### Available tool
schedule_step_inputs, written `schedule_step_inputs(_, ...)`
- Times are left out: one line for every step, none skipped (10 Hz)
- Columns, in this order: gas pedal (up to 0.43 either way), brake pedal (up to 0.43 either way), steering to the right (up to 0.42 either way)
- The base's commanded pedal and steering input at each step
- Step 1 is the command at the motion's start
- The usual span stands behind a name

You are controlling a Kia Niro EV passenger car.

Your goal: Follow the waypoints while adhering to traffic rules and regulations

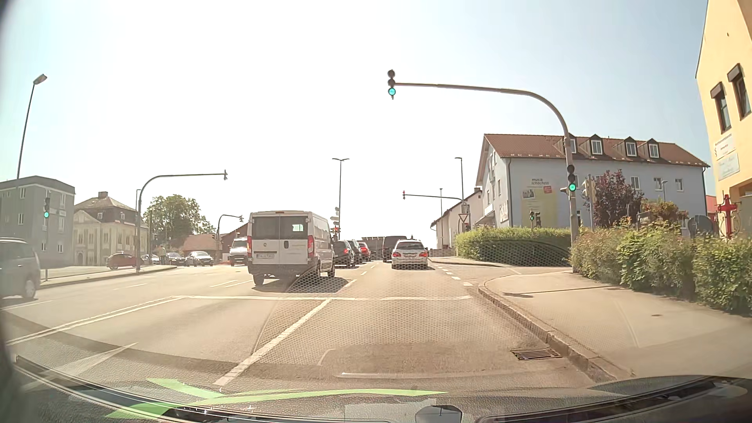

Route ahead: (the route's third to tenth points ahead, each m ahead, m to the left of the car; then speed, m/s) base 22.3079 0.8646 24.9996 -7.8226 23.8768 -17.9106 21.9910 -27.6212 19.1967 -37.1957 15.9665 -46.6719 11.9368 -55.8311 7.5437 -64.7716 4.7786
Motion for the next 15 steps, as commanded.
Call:
schedule_step_inputs(0.197,0.0,0.002)
schedule_step_inputs(0.197,0.0,0.003)
schedule_step_inputs(0.197,0.0,0.004)
schedule_step_inputs(0.197,0.0,0.004)
schedule_step_inputs(0.177,0.0,0.004)
schedule_step_inputs(0.157,0.0,0.004)
schedule_step_inputs(0.15,0.0,0.004)
schedule_step_inputs(0.15,0.0,0.004)
schedule_step_inputs(0.15,0.0,0.004)
schedule_step_inputs(0.157,0.0,0.006)
schedule_step_inputs(0.157,0.0,0.008)
schedule_step_inputs(0.169,0.0,0.009)
schedule_step_inputs(0.169,0.0,0.011)
schedule_step_inputs(0.157,0.0,0.013)
schedule_step_inputs(0.079,0.0,0.019)
